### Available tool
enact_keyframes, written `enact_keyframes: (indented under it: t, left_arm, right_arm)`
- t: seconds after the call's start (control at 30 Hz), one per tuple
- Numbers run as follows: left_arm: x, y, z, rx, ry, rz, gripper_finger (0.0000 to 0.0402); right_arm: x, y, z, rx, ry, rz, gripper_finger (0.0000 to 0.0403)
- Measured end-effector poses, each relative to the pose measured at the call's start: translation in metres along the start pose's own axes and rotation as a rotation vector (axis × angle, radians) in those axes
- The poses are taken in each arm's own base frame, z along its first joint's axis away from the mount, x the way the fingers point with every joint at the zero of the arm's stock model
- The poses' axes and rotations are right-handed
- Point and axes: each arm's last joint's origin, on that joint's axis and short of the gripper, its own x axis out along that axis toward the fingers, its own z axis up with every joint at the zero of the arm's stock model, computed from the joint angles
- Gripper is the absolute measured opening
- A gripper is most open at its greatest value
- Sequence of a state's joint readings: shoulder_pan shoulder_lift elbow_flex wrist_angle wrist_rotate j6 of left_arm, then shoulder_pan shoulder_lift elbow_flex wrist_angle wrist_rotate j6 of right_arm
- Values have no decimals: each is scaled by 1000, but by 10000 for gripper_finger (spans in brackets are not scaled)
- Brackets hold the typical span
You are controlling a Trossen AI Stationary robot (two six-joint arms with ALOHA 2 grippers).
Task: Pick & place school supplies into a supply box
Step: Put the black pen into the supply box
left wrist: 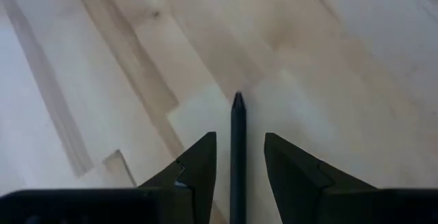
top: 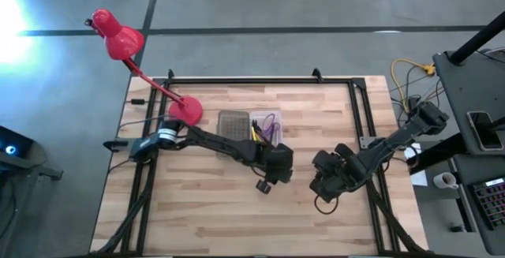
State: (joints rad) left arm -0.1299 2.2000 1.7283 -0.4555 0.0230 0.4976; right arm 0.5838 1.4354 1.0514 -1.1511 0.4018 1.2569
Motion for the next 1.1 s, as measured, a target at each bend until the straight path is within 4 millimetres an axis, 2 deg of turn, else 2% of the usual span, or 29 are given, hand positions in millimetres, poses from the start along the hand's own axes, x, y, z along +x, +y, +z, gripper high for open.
enact_keyframes:
  t: [0.13, 0.33, 0.4, 0.5, 0.6, 0.73, 0.9, 1.0, 1.1]
  left_arm:
    - [14, 11, -15, -51, 19, -55, 108]
    - [27, 11, -32, -137, 48, -132, 104]
    - [27, 9, -37, -145, 88, -146, 85]
    - [23, 4, -38, -159, 109, -192, 26]
    - [16, 1, -31, -183, 110, -214, 16]
    - [-2, -3, -10, -201, 73, -221, 12]
    - [-71, 11, 31, -181, -73, -146, 11]
    - [-100, 22, 33, -111, -63, -30, 11]
    - [-110, 40, 18, -108, -38, 26, 11]
  right_arm:
    - [-5, -4, -3, -14, 6, -4, 175]
    - [-11, -14, -4, -13, 11, -25, 169]
    - [-12, -19, -4, 4, 3, -51, 168]
    - [-15, -27, -4, 63, -36, -83, 169]
    - [-20, -38, -4, 123, -76, -91, 166]
    - [-28, -50, -3, 191, -126, -48, 161]
    - [-38, -63, -1, 268, -182, 0, 155]
    - [-42, -68, 0, 321, -205, 22, 155]
    - [-44, -68, 2, 356, -235, 30, 157]
